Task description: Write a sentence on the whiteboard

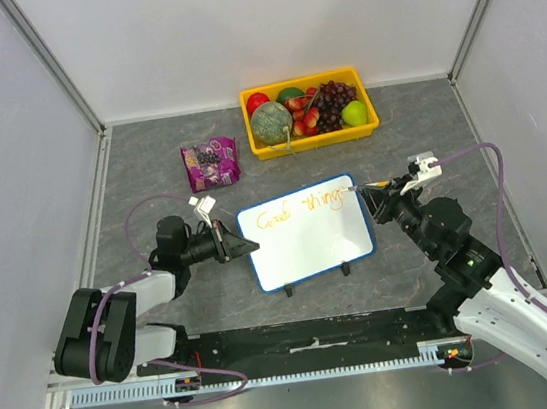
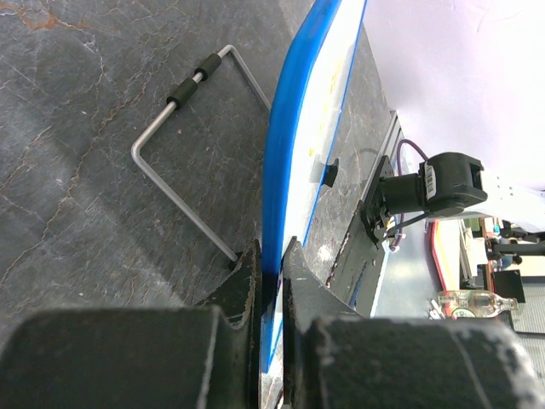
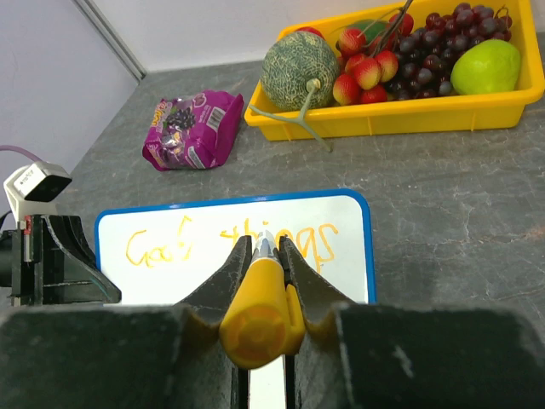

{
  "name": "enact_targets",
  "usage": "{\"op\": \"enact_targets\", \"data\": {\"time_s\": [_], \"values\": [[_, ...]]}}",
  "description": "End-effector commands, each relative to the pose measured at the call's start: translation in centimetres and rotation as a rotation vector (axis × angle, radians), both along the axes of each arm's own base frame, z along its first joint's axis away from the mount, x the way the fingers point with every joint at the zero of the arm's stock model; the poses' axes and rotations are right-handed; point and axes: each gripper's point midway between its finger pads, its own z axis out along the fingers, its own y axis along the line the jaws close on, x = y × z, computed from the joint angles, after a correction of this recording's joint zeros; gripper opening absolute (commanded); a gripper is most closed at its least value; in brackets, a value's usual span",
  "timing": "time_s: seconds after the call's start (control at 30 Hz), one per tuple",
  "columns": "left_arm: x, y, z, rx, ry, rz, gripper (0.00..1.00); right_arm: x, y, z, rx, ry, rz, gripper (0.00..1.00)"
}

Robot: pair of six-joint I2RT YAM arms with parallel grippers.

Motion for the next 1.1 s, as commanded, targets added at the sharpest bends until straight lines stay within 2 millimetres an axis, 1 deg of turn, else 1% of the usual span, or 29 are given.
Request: {"op": "enact_targets", "data": {"time_s": [0.0,0.23,0.27,0.33,0.37,0.47,0.87,1.07], "values": [[1.7,1.6,-3.0,0.116,0.044,0.132,0.02,-0.1,0.3,0.3,0.008,-0.003,0.015,0.0],[1.7,1.7,-2.9,0.115,0.04,0.134,0.02,-0.1,0.3,-0.7,-0.002,0.012,0.017,0.0],[1.7,1.7,-2.9,0.114,0.037,0.133,0.02,-0.1,0.4,-0.7,-0.004,0.013,0.022,0.0],[1.6,1.7,-2.8,0.115,0.034,0.137,0.02,-0.2,0.4,-0.1,-0.005,0.001,0.028,0.0],[1.6,1.7,-2.8,0.117,0.032,0.139,0.02,-0.4,0.3,-0.7,-0.027,0.021,0.032,0.0],[1.5,1.7,-2.9,0.115,0.034,0.134,0.02,-0.4,0.3,-1.0,-0.048,0.028,0.036,0.0],[1.6,1.6,-2.9,0.109,0.037,0.128,0.02,-0.1,0.5,-1.7,-0.068,0.041,0.036,0.0],[1.6,1.6,-3.0,0.111,0.038,0.13,0.02,0.2,1.2,-2.4,-0.08,0.065,0.063,0.0]]}}
